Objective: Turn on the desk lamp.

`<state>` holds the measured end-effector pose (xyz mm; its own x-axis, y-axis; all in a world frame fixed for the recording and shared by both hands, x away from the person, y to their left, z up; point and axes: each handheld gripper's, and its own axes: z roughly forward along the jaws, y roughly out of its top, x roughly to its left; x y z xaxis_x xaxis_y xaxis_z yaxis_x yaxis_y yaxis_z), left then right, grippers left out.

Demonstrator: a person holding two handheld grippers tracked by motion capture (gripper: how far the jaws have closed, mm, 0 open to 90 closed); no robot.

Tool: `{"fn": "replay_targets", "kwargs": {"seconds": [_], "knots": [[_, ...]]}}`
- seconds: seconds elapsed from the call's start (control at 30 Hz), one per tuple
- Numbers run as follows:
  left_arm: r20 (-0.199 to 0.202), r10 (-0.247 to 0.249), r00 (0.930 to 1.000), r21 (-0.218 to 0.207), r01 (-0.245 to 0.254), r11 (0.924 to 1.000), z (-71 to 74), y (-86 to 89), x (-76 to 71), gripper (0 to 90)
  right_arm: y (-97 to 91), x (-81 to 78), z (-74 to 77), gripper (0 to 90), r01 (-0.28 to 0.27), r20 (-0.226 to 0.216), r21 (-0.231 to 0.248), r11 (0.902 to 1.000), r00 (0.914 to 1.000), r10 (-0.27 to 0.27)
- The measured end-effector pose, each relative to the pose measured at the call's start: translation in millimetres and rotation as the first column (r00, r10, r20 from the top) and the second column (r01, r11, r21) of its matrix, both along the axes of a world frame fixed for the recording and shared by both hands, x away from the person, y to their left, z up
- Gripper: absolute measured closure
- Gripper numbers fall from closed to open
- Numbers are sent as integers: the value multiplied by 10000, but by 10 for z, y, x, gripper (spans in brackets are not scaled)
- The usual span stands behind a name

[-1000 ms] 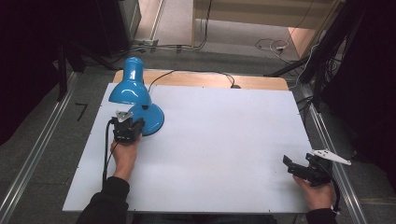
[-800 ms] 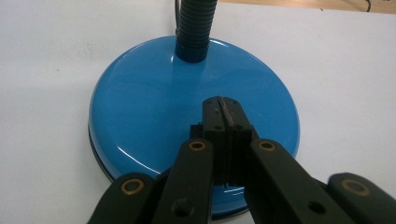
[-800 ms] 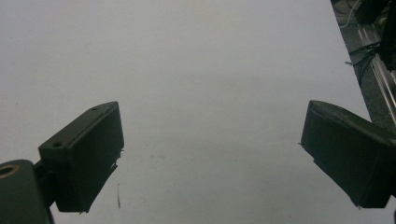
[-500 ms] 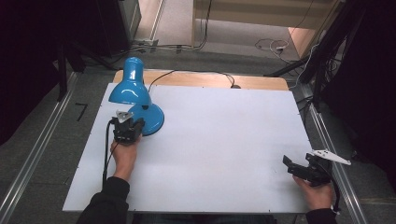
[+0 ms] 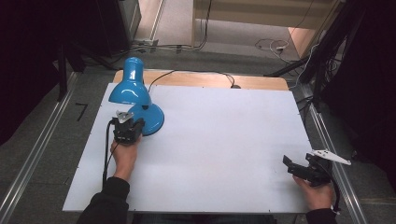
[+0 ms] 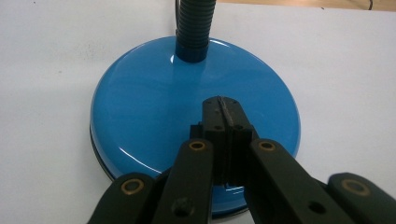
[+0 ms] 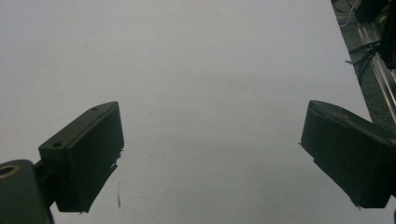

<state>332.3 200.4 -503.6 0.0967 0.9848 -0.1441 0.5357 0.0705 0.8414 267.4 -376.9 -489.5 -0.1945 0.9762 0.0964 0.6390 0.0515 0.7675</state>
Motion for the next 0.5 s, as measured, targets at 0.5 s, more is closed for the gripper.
{"fn": "replay_targets", "kwargs": {"seconds": [0.5], "knots": [[52,19,10000,29,-19,10000,-6,-2,-6,900,1,0,0,45,-8,-15,-3,10000,10000,8]]}}
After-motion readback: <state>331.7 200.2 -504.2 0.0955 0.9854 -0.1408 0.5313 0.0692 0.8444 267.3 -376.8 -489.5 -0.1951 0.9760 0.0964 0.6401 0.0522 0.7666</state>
